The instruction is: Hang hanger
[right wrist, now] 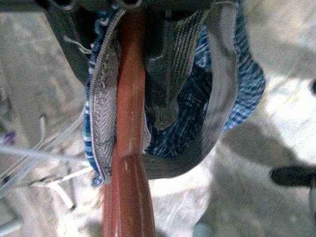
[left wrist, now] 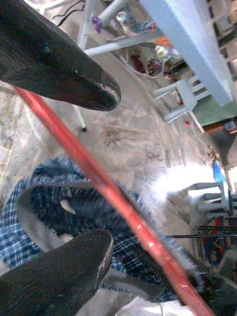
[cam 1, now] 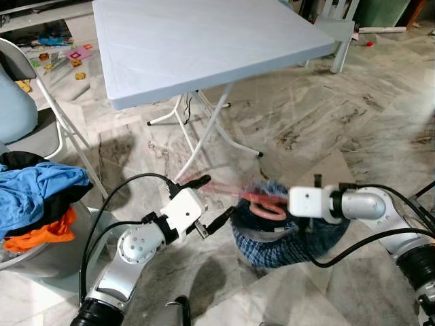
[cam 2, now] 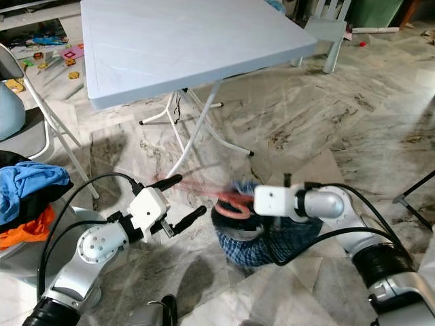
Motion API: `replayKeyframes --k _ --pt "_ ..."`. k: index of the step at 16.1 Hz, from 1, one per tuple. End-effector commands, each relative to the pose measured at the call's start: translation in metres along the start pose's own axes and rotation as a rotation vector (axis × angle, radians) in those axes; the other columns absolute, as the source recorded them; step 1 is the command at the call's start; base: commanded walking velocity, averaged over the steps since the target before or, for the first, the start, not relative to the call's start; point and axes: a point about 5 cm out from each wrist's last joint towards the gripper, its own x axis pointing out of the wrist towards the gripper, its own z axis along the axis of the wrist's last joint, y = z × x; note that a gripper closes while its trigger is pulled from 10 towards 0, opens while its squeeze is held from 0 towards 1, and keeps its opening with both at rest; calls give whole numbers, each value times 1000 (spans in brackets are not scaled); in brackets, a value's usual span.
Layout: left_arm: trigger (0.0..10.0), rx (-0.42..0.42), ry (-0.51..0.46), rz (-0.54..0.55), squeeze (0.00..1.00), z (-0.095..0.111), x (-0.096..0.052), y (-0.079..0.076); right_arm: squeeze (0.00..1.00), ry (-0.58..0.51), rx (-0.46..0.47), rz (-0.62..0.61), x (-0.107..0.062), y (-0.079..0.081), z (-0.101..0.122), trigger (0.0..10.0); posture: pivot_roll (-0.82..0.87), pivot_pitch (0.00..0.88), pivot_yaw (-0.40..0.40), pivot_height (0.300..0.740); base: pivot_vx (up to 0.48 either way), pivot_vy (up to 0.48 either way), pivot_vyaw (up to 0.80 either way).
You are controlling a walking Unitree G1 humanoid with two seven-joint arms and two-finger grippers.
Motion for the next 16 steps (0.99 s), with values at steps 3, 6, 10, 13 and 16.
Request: replayKeyframes --k 3,6,10,13,16 --pt "10000 78 20 -53 0 4 0 9 0 104 -63 26 -8 -6 -15 10000 -72 129 29 740 0 0 0" --pt "10000 80 55 -106 0 -4 -1 0 0 56 -52 -35 -11 -15 -12 10000 -69 134 32 740 0 0 0" --pt "10000 14 83 -157 0 -13 -4 -5 0 39 -62 -70 -17 -25 -11 10000 -73 144 28 740 0 0 0" --pt "5804 30 71 -126 0 -10 0 7 0 -5 -56 -20 -19 -24 -6 10000 -70 149 25 740 0 0 0" --pt "10000 63 70 -127 0 -7 2 11 0 -9 -80 67 -25 -19 -7 10000 -74 149 26 740 0 0 0"
